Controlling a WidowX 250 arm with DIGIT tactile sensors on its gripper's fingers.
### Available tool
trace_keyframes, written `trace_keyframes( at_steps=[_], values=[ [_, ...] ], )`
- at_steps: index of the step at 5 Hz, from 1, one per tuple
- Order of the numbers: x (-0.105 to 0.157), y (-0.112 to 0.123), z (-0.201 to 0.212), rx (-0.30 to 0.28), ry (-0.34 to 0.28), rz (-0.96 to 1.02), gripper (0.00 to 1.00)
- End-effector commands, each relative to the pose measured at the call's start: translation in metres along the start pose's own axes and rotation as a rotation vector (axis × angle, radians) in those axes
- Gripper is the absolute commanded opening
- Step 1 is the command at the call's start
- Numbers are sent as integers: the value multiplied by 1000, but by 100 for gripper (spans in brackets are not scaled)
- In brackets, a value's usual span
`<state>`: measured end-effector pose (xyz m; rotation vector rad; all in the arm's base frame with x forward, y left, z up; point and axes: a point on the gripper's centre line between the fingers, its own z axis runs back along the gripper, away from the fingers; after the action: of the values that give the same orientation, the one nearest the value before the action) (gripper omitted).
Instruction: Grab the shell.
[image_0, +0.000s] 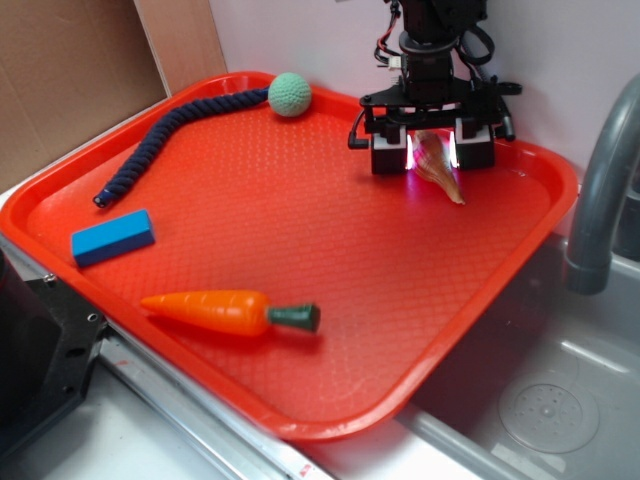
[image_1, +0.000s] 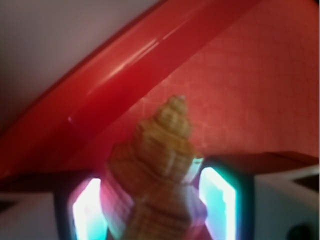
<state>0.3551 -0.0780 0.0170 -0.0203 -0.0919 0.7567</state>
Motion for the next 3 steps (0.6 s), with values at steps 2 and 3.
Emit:
trace_keyframes(
  at_steps=[2,3],
  values=[
    [11,52,107,-42,43,-308,0],
    [-1,96,147,-47,23,-420,0]
  ],
)
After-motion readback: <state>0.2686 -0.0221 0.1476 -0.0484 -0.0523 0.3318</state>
